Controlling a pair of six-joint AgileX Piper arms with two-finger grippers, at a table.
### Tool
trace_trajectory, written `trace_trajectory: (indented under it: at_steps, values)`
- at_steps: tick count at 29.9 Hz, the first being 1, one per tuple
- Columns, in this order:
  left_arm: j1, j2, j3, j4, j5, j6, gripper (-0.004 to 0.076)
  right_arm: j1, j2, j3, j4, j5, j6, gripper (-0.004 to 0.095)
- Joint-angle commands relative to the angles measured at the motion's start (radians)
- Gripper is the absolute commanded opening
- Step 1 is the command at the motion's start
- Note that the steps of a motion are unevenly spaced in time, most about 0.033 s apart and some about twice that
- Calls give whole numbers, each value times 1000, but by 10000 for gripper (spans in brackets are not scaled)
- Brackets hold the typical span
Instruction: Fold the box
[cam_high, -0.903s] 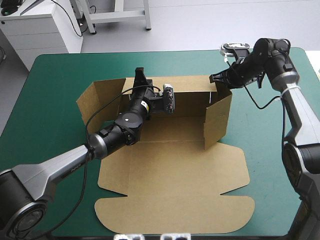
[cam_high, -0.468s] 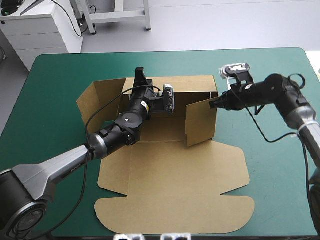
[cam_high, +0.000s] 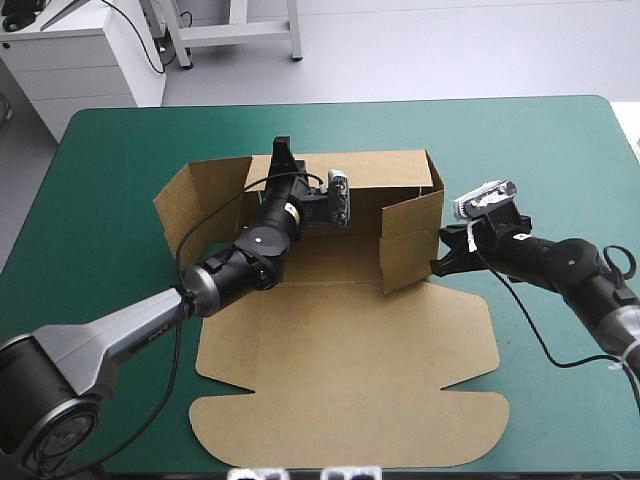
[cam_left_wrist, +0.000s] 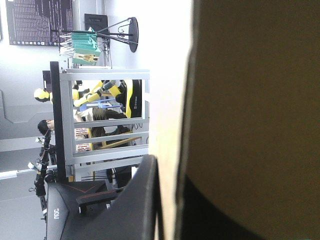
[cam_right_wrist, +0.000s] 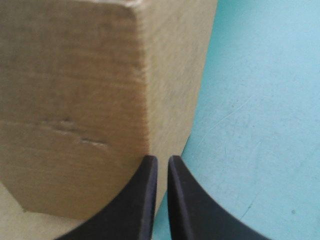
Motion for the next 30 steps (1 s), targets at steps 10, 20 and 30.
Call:
trace_trajectory:
  at_steps: [10,20,30]
  values:
    - [-3,-42,-28,30,20,-18,-8,-6,-30,-15,300,-5,-373,569]
    - [-3,-62,-28,30,14,-18,-8,-6,92,-23,468,110,-494,734]
    - [-14,-74,-28,30,-13,-75,-8,89,134,-23,475,-79,-526,727]
